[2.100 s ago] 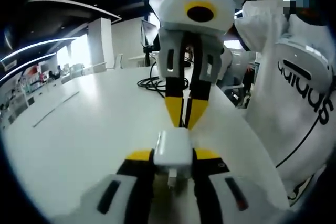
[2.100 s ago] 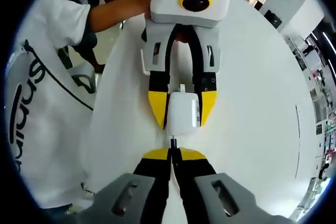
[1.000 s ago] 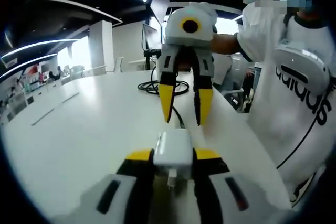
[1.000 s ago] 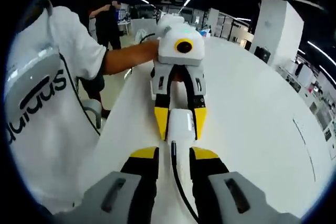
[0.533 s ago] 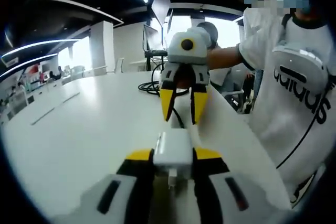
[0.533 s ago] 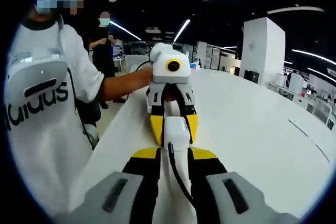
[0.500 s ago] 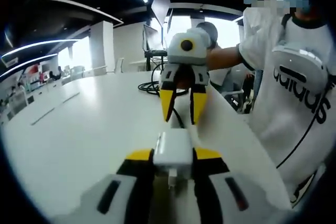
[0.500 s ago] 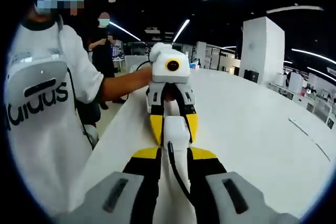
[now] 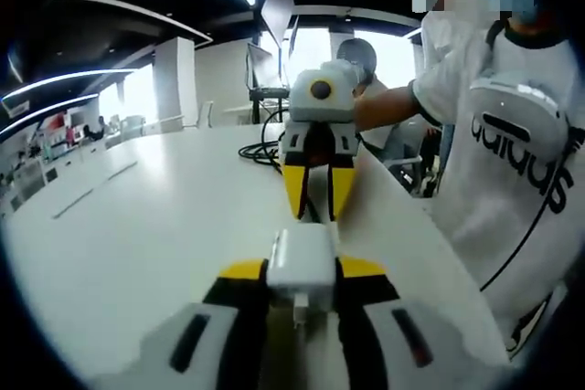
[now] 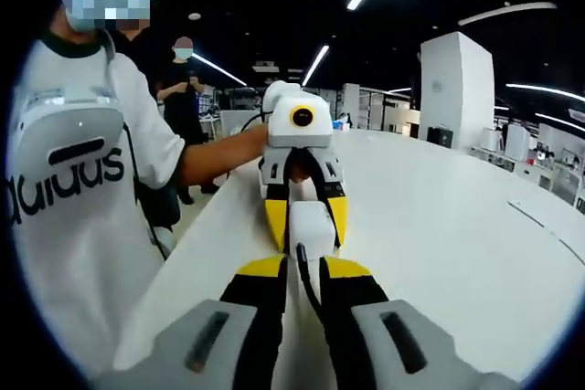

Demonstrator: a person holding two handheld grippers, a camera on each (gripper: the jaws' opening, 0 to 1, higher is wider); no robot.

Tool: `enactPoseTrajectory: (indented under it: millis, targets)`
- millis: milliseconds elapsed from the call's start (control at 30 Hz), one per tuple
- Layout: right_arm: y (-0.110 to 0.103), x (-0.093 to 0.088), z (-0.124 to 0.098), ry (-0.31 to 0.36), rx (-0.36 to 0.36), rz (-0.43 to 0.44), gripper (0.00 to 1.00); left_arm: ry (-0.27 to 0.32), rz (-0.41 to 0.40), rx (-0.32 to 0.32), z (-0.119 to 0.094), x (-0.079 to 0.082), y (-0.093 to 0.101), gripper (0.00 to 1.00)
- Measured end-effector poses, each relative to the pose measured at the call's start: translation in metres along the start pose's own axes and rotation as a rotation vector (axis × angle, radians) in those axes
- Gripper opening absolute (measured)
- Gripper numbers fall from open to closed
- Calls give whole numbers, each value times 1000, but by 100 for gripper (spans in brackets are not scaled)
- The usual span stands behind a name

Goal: Plug the desk Type‑C cable into the charger adapter.

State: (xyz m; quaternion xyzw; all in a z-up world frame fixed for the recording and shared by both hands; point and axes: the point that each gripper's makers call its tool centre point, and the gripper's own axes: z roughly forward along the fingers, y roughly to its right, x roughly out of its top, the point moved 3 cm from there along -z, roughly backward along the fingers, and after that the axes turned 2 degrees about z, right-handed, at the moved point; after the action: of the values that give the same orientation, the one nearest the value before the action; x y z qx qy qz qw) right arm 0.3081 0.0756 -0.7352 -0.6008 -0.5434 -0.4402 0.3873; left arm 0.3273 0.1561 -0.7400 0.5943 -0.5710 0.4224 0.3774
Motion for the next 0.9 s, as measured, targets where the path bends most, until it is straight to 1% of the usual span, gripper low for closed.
enactPoseTrajectory:
  millis: [267,367,467,633,800,900]
  targets:
    - [2,-1,3,-12,11,-8,8,4,-2,-2,0,0,0,27]
    - [1,-2,5,-20,30,-12,8,8,-3,-3,0,0,0,27]
    - [1,-1,6,-49,60,-25,6,12,-5,-5,0,0,0,27]
    - [0,0,8,-76,97,-42,4,19,-8,-9,0,0,1,27]
    - [-1,-1,7,-86,108,-30,3,33,-17,-10,0,0,1,27]
    - [-1,-1,7,-83,106,-18,3,32,-19,-11,0,0,1,27]
